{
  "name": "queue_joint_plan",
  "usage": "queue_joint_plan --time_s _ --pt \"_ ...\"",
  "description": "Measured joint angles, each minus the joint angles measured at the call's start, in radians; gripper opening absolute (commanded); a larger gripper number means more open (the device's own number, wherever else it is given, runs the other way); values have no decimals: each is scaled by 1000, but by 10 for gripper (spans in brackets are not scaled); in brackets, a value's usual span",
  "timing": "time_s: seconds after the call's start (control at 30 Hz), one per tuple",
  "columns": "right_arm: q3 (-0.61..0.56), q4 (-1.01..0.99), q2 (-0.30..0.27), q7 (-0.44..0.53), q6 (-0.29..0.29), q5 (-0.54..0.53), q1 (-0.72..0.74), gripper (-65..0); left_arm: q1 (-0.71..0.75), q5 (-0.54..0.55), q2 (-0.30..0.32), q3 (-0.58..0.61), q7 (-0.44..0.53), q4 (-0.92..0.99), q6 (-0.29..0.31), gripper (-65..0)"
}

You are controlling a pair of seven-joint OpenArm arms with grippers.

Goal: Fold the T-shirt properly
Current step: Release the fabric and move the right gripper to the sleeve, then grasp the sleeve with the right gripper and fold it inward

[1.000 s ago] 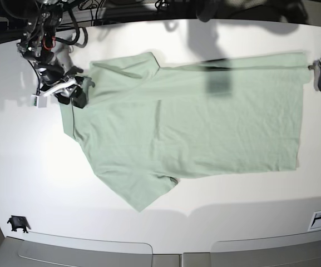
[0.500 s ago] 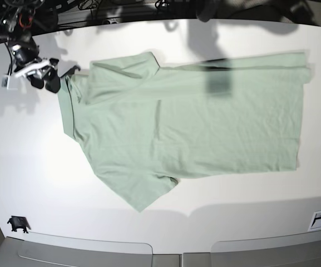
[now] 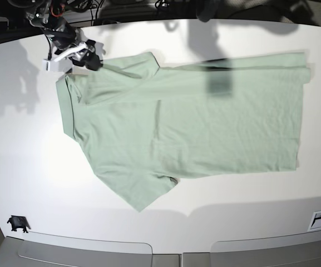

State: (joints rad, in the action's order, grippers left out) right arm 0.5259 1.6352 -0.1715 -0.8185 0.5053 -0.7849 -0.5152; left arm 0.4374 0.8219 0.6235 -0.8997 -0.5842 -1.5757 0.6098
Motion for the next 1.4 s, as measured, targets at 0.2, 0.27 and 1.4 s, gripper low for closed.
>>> queue_joint_plan --time_s 0.2,0.27,1.4 --pt "-52 -6 2 -9 0 -1 4 -450 0 0 0 0 0 0 0 -405" --pt "-52 -8 5 -17 -1 2 2 -594 0 1 0 0 0 0 0 -405" --pt "-393 28 50 190 -31 422 444 -354 0 -3 0 0 -1 0 0 -405"
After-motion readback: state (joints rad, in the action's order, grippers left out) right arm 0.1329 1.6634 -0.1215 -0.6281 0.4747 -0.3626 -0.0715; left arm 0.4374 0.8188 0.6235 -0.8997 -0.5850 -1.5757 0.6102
